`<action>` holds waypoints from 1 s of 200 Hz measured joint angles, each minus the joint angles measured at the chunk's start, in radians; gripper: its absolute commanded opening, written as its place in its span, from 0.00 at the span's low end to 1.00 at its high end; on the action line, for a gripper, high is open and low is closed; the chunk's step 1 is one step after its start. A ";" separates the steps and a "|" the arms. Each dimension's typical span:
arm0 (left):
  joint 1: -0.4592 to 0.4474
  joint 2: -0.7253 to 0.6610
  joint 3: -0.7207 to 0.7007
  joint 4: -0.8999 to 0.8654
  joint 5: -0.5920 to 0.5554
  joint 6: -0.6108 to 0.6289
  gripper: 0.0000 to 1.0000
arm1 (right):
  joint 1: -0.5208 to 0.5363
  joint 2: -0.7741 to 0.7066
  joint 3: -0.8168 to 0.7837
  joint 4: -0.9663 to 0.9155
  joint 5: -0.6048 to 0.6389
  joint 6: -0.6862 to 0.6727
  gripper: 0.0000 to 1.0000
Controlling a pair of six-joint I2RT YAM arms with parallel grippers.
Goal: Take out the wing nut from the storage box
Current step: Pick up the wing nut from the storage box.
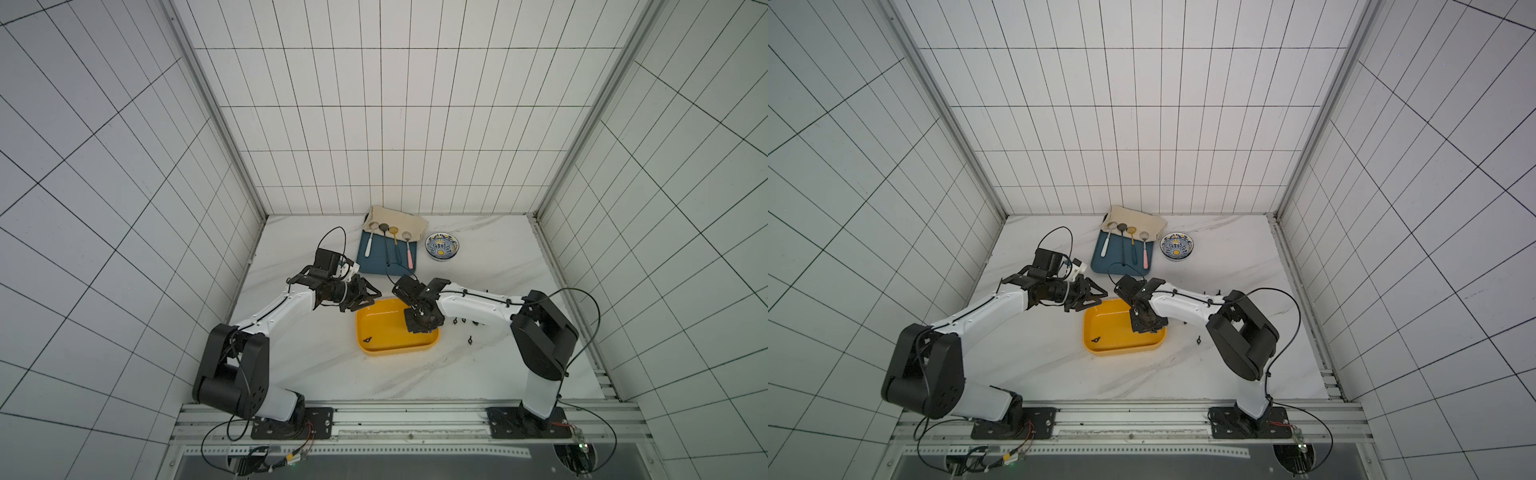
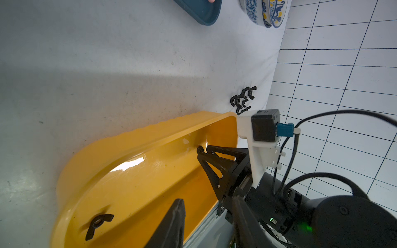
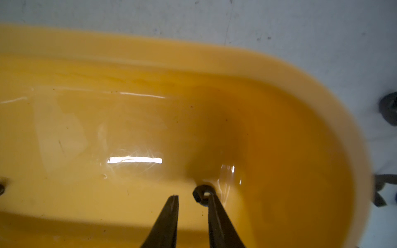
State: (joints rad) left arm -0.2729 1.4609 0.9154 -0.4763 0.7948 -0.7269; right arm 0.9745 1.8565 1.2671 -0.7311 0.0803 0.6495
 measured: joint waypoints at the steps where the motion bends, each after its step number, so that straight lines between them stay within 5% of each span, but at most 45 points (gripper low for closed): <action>1: 0.000 0.000 0.000 0.000 0.000 0.000 0.40 | -0.001 0.001 0.000 0.001 -0.001 0.000 0.28; 87: 0.001 0.013 0.000 0.000 0.000 0.002 0.40 | -0.026 0.014 0.000 0.004 -0.024 -0.014 0.23; 200: 0.001 0.014 0.000 0.000 0.000 0.005 0.40 | -0.026 0.021 0.000 0.035 -0.051 -0.027 0.00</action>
State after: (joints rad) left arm -0.2718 1.4754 0.9157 -0.4763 0.7944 -0.7216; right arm 0.9485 1.8778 1.2671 -0.6964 0.0296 0.6220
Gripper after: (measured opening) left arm 0.396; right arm 0.064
